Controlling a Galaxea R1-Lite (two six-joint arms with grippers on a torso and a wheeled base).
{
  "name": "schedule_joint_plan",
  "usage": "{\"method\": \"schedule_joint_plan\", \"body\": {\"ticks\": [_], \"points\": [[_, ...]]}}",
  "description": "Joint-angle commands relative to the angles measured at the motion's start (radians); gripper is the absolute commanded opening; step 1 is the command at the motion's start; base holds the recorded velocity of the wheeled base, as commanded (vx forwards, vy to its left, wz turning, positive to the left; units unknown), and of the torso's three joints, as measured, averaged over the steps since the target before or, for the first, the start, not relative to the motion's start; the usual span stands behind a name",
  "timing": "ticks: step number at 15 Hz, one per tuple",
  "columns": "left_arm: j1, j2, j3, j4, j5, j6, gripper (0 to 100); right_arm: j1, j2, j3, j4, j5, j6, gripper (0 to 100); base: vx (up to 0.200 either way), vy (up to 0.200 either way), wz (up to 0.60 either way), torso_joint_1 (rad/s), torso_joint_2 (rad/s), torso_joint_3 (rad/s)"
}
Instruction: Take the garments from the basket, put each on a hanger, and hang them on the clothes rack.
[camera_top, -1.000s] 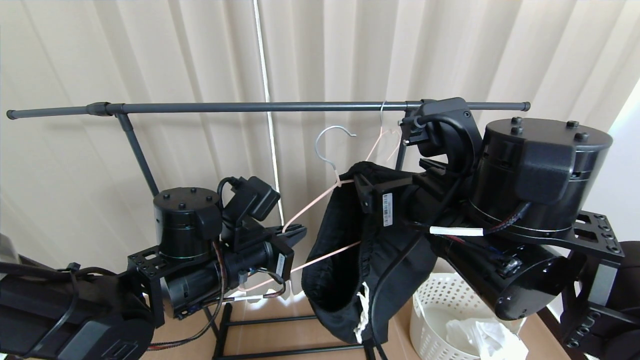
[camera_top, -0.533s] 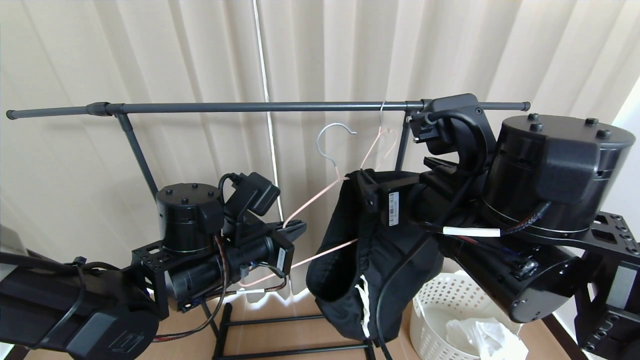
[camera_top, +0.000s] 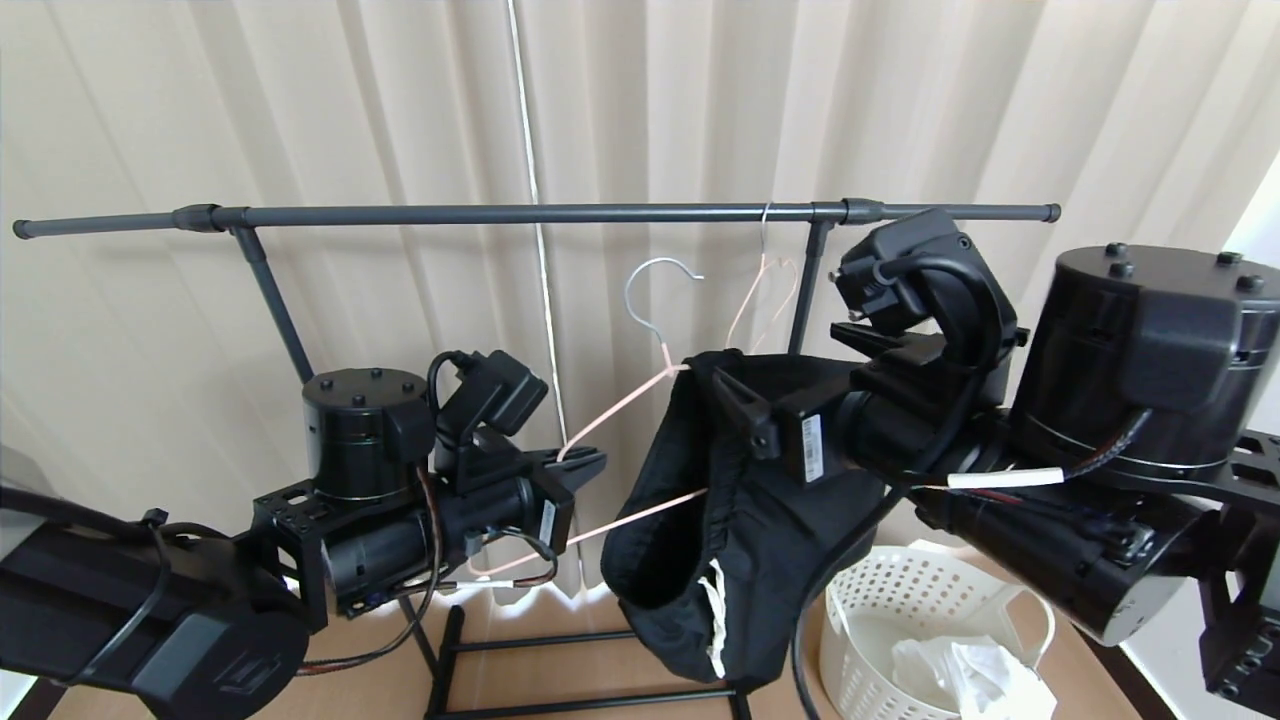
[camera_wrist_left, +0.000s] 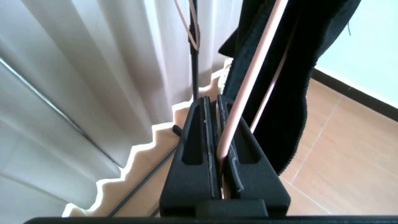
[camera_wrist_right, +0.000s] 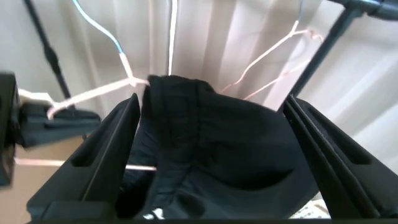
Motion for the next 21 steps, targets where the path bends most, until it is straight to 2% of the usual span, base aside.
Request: {"method": "schedule_joint_plan", "body": {"ticks": [1,2,3,4,5,6,8,9,10,13,15,21], "points": [[0.052,0.002,0.019,0.0,-0.031,0.006,0,-0.117,-0.071,0.045,0.008,0.146,-0.091,100,0.0,0.0,0.0,0.0,0.0,0.0],[0.072,0.002,0.019,0.0,-0.074,0.014,0,-0.188,-0.07,0.041,0.029,0.224,-0.149,100,0.0,0.0,0.0,0.0,0.0,0.0],[0.08,0.002,0.02,0.0,-0.1,0.02,0,-0.22,-0.067,0.035,0.044,0.261,-0.18,100,0.0,0.0,0.0,0.0,0.0,0.0],[0.106,0.002,0.032,0.0,-0.163,0.06,0,-0.329,-0.051,-0.016,0.121,0.434,-0.275,100,0.0,0.0,0.0,0.0,0.0,0.0],[0.107,0.002,0.032,0.0,-0.166,0.066,0,-0.336,-0.05,-0.022,0.132,0.451,-0.278,100,0.0,0.0,0.0,0.0,0.0,0.0],[0.112,0.016,0.037,-0.001,-0.183,0.108,0,-0.419,-0.047,-0.113,0.299,0.649,-0.307,100,0.0,0.0,0.0,0.0,0.0,0.0],[0.107,0.022,0.046,-0.021,-0.186,0.114,0,-0.485,-0.041,-0.225,0.494,0.832,-0.348,100,0.0,0.0,0.0,0.0,0.0,0.0],[0.104,0.029,0.063,-0.061,-0.186,0.117,0,-0.522,0.002,-0.335,0.67,0.936,-0.416,100,0.0,0.0,0.0,0.0,0.0,0.0],[0.101,0.032,0.081,-0.093,-0.186,0.124,0,-0.527,0.041,-0.412,0.808,1.007,-0.482,100,0.0,0.0,0.0,0.0,0.0,0.0],[0.083,0.036,0.141,-0.148,-0.186,0.154,0,-0.522,0.153,-0.562,1.045,1.088,-0.645,100,0.0,0.0,0.0,0.0,0.0,0.0],[0.066,0.036,0.166,-0.193,-0.186,0.164,0,-0.491,0.192,-0.623,1.106,1.111,-0.648,100,0.0,0.0,0.0,0.0,0.0,0.0],[0.043,0.043,0.147,-0.205,-0.185,0.164,0,-0.399,0.185,-0.603,1.103,1.106,-0.626,100,0.0,0.0,0.0,0.0,0.0,0.0]]}}
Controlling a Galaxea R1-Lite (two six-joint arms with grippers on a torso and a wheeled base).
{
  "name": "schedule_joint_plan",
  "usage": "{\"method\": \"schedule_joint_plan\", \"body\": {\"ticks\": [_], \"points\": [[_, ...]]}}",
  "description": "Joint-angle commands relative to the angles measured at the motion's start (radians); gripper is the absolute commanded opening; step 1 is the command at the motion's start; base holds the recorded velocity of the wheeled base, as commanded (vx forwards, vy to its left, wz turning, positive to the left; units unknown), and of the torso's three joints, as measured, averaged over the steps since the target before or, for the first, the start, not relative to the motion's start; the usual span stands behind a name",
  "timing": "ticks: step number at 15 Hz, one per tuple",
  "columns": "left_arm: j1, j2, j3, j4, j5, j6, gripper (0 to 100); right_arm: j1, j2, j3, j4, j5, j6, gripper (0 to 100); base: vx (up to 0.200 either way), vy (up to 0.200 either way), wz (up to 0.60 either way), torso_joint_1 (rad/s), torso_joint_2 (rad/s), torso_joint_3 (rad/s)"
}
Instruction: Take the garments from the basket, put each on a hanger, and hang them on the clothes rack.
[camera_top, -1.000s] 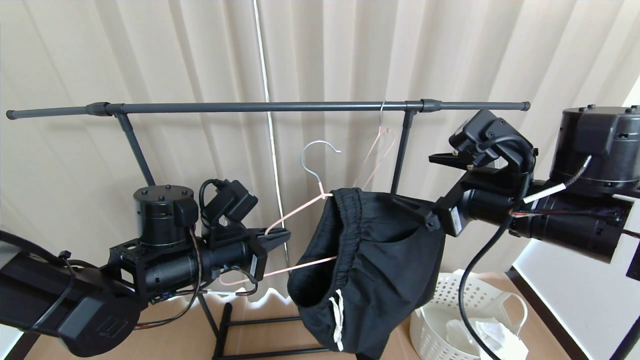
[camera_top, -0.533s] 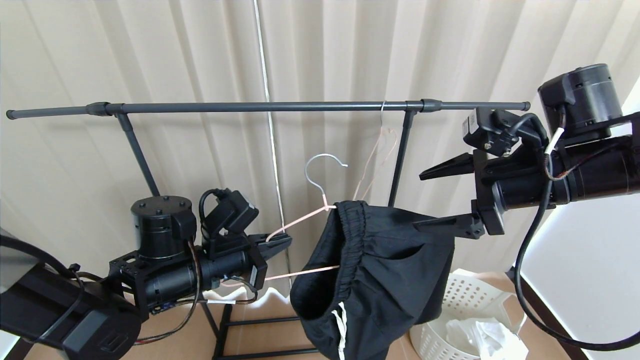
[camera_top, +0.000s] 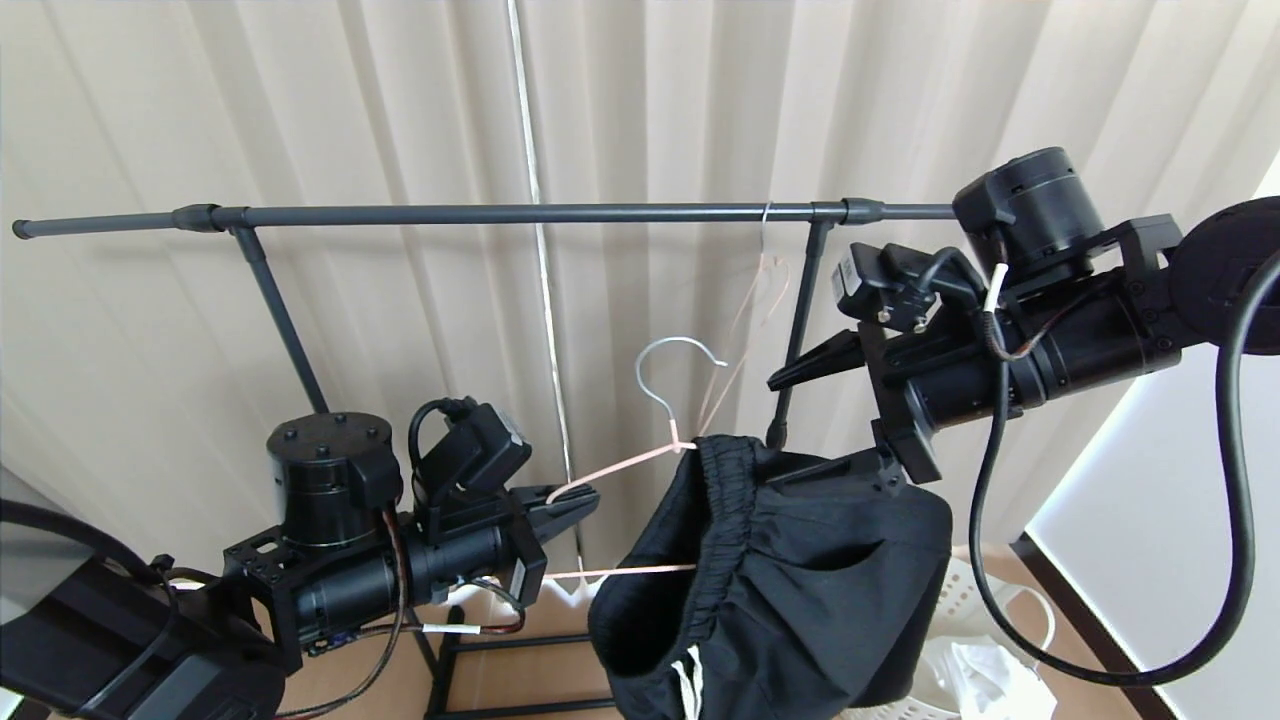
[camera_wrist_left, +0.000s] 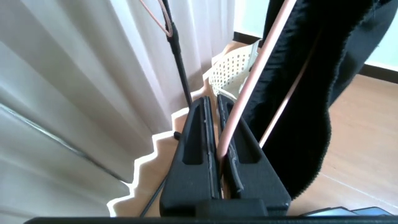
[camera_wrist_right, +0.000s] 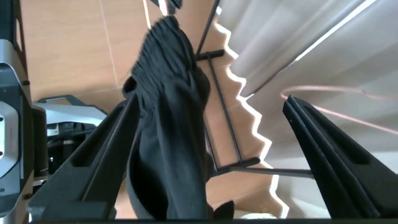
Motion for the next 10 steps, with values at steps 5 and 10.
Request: {"method": "schedule_joint_plan", "body": {"ticks": [5,10], "points": [[-0.023,0.002,-0.006,-0.006,0.002,-0.002,0,0.043,0.027,0.014,-0.005,-0.009,0.003,100,0.0,0.0,0.0,0.0,0.0,0.0],[-0.025,0.004,-0.012,-0.008,0.0,-0.002,0,0.043,0.076,-0.002,-0.013,-0.009,0.008,100,0.0,0.0,0.0,0.0,0.0,0.0]]}}
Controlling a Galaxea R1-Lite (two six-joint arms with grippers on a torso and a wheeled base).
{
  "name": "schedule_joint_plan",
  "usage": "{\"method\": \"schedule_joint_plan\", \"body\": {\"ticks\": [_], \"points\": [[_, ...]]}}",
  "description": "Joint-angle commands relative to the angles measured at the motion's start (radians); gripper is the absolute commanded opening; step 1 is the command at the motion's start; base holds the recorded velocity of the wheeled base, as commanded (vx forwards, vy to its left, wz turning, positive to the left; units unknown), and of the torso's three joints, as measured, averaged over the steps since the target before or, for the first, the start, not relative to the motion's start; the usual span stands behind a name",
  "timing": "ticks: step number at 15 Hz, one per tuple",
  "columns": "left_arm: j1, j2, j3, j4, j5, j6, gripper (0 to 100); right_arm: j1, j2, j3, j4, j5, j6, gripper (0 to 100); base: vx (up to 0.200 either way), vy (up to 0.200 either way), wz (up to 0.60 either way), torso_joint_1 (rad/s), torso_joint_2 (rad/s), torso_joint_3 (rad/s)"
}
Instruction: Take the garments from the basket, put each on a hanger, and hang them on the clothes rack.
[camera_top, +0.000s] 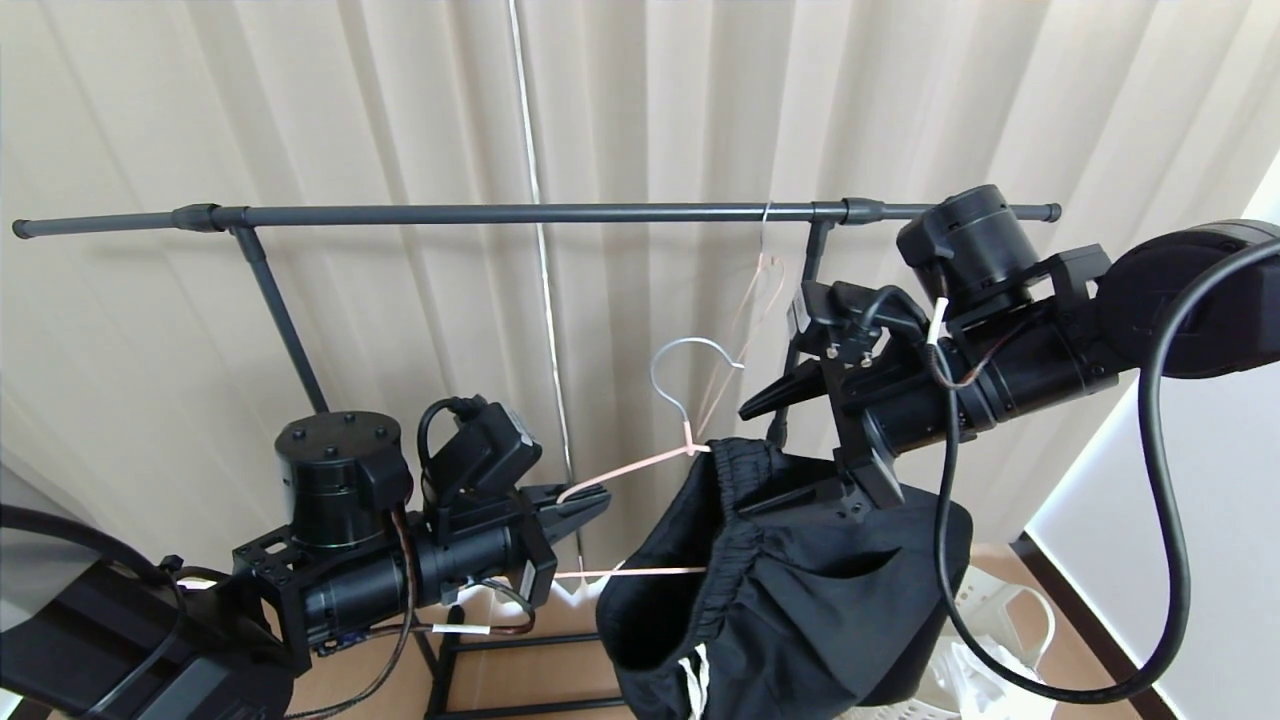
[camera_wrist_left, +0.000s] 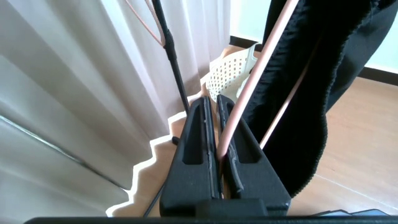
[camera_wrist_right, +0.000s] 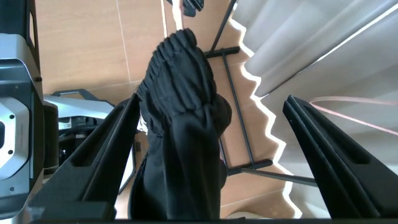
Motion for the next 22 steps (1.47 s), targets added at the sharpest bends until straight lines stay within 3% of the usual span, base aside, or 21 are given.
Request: {"method": "schedule_joint_plan", "body": {"ticks": [1,19,20,22], "points": [[-0.001,0.0,-0.003,0.0,-0.001,0.0,0,0.001,0.027,-0.01,0.0,0.0,0.001,100,0.0,0.0,0.0,0.0,0.0,0.0],[-0.018,-0.004,0.007,-0.029,-0.001,0.0,0,-0.001,0.085,-0.045,-0.049,0.002,0.013,100,0.0,0.0,0.0,0.0,0.0,0.0],[-0.016,-0.004,0.007,-0.028,-0.001,0.0,0,-0.001,0.09,-0.051,-0.049,0.002,0.015,0,0.0,0.0,0.0,0.0,0.0,0.0],[-0.016,-0.004,0.007,-0.029,-0.001,0.0,0,-0.001,0.091,-0.053,-0.047,0.002,0.018,0,0.0,0.0,0.0,0.0,0.0,0.0]]}}
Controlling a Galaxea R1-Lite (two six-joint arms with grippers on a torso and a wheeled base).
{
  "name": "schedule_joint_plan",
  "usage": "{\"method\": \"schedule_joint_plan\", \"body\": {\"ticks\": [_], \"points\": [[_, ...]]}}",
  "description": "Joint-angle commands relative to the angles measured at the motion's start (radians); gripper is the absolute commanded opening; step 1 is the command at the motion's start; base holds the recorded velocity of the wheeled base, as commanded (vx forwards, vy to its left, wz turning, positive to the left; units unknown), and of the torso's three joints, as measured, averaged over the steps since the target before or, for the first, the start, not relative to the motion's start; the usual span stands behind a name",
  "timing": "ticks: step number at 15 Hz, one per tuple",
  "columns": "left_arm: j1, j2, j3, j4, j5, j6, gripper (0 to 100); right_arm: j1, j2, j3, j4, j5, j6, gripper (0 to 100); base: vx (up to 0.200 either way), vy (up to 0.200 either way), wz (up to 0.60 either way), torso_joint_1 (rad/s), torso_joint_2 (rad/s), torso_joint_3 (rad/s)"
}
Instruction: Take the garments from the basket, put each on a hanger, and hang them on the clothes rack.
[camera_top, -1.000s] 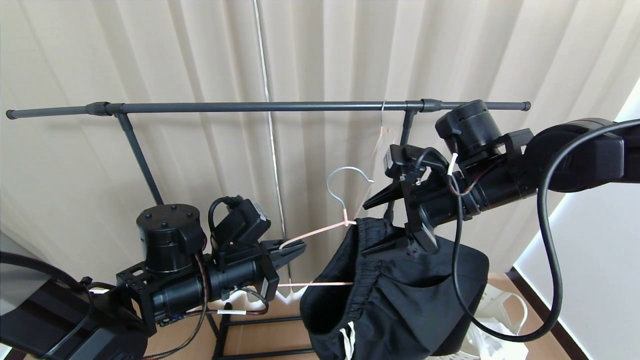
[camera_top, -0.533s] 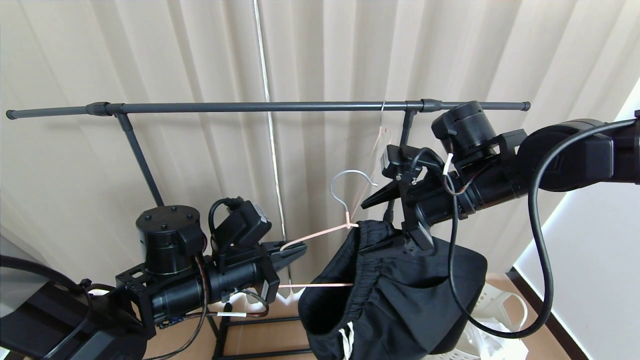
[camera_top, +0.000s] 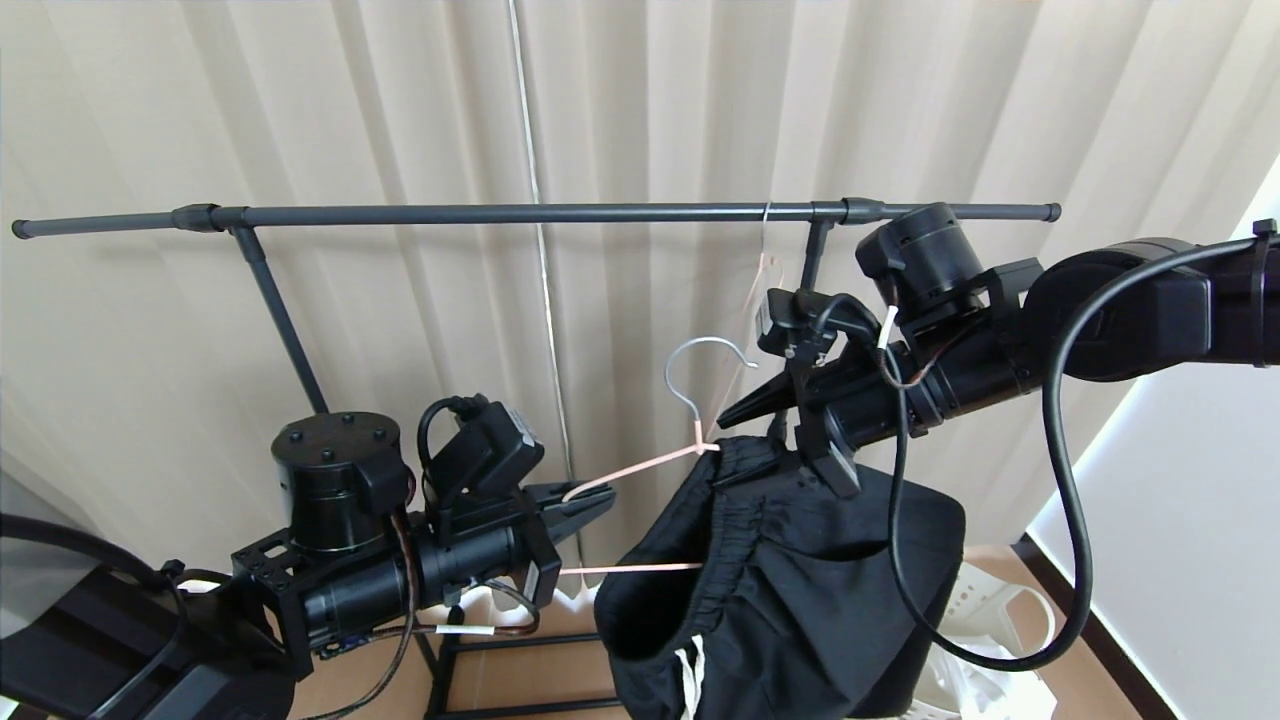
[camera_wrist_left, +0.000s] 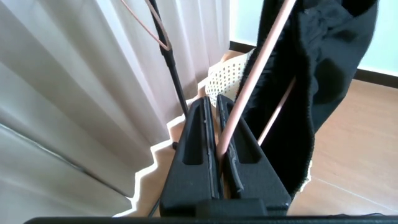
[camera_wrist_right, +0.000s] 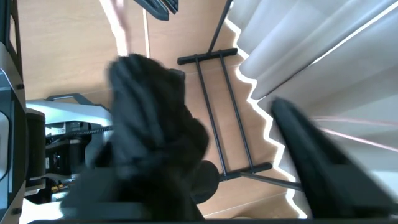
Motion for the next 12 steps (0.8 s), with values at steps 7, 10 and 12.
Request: {"method": "schedule_joint_plan", "body": {"ticks": [7,10,12], "points": [[0.011,0.006,-0.008,0.001,-0.001,-0.006,0,0.0,-0.007,-0.007,0.001,0.001,0.005,0,0.0,0.0,0.0,0.0,0.0,0.0],[0.02,0.021,-0.004,-0.056,-0.001,-0.004,0,0.0,-0.014,-0.004,0.001,0.002,0.005,0,0.0,0.0,0.0,0.0,0.0,0.0],[0.026,0.045,0.006,-0.119,-0.003,-0.003,0,0.0,-0.026,0.002,0.004,0.002,0.005,0,0.0,0.0,0.0,0.0,0.0,0.0]]}}
